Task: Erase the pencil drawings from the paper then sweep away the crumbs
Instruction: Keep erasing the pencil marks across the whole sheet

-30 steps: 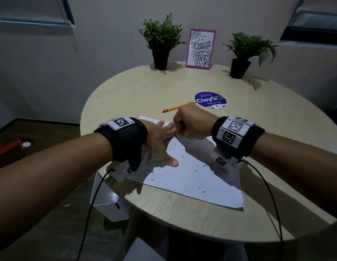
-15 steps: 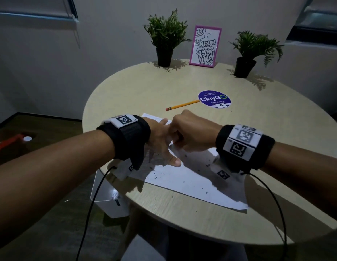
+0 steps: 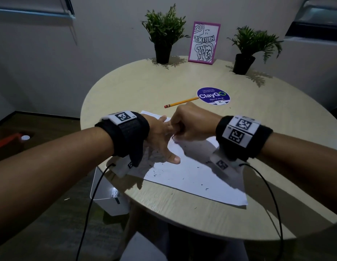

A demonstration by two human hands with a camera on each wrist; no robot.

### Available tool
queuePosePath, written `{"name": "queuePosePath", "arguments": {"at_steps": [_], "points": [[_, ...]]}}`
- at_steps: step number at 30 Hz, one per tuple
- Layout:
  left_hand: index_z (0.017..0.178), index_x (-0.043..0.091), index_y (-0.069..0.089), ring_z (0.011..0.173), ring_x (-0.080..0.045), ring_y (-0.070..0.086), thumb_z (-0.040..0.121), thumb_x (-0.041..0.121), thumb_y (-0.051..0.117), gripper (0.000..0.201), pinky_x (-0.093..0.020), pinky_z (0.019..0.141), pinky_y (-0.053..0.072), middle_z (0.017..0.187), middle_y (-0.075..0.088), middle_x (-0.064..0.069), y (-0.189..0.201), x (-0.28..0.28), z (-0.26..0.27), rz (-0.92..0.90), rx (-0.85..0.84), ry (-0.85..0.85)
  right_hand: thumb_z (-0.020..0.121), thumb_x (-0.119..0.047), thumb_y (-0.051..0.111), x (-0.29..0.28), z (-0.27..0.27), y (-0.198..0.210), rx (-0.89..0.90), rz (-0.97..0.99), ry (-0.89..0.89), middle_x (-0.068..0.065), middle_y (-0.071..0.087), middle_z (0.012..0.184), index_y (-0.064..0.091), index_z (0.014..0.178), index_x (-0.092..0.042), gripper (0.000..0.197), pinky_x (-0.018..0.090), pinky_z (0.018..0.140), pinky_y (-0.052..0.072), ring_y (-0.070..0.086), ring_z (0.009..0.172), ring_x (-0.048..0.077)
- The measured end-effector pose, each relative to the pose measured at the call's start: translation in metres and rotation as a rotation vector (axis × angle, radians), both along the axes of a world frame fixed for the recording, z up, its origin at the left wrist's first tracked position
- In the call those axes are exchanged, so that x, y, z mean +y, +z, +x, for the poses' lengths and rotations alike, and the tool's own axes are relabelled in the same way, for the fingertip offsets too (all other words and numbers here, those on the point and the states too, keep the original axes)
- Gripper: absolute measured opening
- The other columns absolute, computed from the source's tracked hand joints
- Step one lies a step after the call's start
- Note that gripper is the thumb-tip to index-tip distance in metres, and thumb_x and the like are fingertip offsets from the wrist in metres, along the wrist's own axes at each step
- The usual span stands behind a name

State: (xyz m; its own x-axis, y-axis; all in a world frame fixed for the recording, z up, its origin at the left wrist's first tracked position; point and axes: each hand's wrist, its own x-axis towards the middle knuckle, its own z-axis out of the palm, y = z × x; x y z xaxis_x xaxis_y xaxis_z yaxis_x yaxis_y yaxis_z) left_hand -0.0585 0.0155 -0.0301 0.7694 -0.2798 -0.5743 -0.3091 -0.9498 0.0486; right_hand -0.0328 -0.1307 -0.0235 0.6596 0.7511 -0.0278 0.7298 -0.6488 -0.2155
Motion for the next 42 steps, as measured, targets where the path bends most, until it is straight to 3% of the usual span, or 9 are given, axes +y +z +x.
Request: {"name": "queuePosePath", "arguments": {"at_steps": [4, 9, 12, 15, 21, 26, 32, 38, 42], "points": [[0.156, 0.038, -0.012, 0.151, -0.015, -0.020, 0.070, 0.081, 0.062, 0.121, -0.055, 0.122, 0.009, 0.162, -0.018, 0.021, -0.006, 0.006, 0.006, -0.017, -0.020, -0.015, 0.078, -0.010, 0.076, 0.001, 0.012, 0.002, -0.085, -0.025, -0.079, 0.003, 0.064, 0.064, 0.072, 0.073, -0.002, 0.010, 0.022, 0.055, 0.040, 0.058, 0.065, 0.020], [0.120, 0.044, 0.053, 0.146, -0.023, 0.027, 0.076, 0.068, 0.070, 0.053, -0.046, 0.118, 0.028, 0.151, 0.039, 0.007, -0.003, 0.001, 0.000, -0.055, 0.007, 0.052, 0.075, -0.006, 0.073, 0.006, -0.023, -0.001, 0.046, -0.066, 0.056, -0.010, 0.055, 0.056, 0.063, 0.066, -0.014, 0.016, 0.016, 0.049, 0.037, 0.051, 0.054, 0.003], [0.154, 0.042, 0.012, 0.153, -0.017, -0.006, 0.071, 0.077, 0.066, 0.105, -0.054, 0.121, 0.016, 0.164, -0.006, 0.018, -0.007, 0.005, 0.003, -0.039, -0.017, 0.004, 0.073, -0.012, 0.077, -0.005, 0.002, -0.001, -0.004, -0.001, -0.013, 0.002, 0.065, 0.060, 0.069, 0.066, -0.006, 0.012, 0.026, 0.052, 0.040, 0.058, 0.057, 0.013], [0.153, 0.040, -0.020, 0.150, -0.015, -0.022, 0.067, 0.083, 0.063, 0.127, -0.055, 0.122, 0.009, 0.160, -0.023, 0.024, -0.007, 0.005, 0.006, -0.016, -0.029, -0.019, 0.076, -0.010, 0.077, -0.008, 0.019, -0.002, -0.071, 0.013, -0.101, 0.000, 0.065, 0.061, 0.072, 0.069, -0.006, 0.010, 0.019, 0.053, 0.037, 0.056, 0.059, 0.009], [0.139, 0.050, 0.038, 0.147, -0.021, 0.024, 0.071, 0.075, 0.068, 0.078, -0.048, 0.118, 0.028, 0.161, 0.025, 0.006, -0.004, 0.002, 0.002, -0.041, 0.031, 0.052, 0.076, -0.004, 0.073, 0.001, -0.019, 0.000, 0.105, -0.046, 0.072, -0.013, 0.056, 0.057, 0.062, 0.063, -0.018, 0.023, 0.013, 0.050, 0.038, 0.053, 0.054, 0.000], [0.153, 0.039, -0.018, 0.150, -0.014, -0.021, 0.069, 0.081, 0.062, 0.124, -0.056, 0.122, 0.010, 0.160, -0.022, 0.024, -0.003, 0.003, 0.002, -0.006, -0.026, -0.015, 0.078, -0.007, 0.075, -0.007, 0.017, 0.004, -0.041, -0.034, -0.097, 0.003, 0.066, 0.064, 0.072, 0.071, -0.005, 0.007, 0.026, 0.053, 0.040, 0.055, 0.059, 0.011], [0.141, 0.030, 0.047, 0.147, -0.020, 0.023, 0.077, 0.066, 0.070, 0.077, -0.045, 0.119, 0.025, 0.156, 0.035, 0.006, 0.004, -0.003, -0.005, -0.045, 0.030, 0.072, 0.075, -0.002, 0.070, 0.007, -0.026, -0.004, 0.088, -0.031, 0.046, -0.016, 0.050, 0.054, 0.056, 0.061, -0.021, 0.028, 0.012, 0.049, 0.034, 0.048, 0.053, 0.000], [0.154, 0.038, -0.016, 0.150, -0.015, -0.022, 0.072, 0.077, 0.064, 0.122, -0.055, 0.122, 0.007, 0.160, -0.023, 0.022, 0.001, 0.002, -0.002, -0.016, -0.018, -0.023, 0.077, -0.009, 0.076, -0.001, 0.017, -0.001, -0.063, -0.011, -0.119, 0.003, 0.063, 0.062, 0.070, 0.070, -0.005, 0.010, 0.019, 0.050, 0.036, 0.057, 0.061, 0.019], [0.156, 0.028, 0.020, 0.152, -0.020, 0.006, 0.081, 0.067, 0.064, 0.095, -0.044, 0.121, 0.015, 0.164, 0.014, 0.009, 0.008, -0.004, -0.008, -0.005, 0.026, 0.008, 0.076, -0.001, 0.067, 0.009, -0.009, -0.002, -0.024, -0.048, -0.008, 0.002, 0.057, 0.061, 0.067, 0.071, -0.006, 0.007, 0.029, 0.056, 0.040, 0.053, 0.064, 0.024]]}}
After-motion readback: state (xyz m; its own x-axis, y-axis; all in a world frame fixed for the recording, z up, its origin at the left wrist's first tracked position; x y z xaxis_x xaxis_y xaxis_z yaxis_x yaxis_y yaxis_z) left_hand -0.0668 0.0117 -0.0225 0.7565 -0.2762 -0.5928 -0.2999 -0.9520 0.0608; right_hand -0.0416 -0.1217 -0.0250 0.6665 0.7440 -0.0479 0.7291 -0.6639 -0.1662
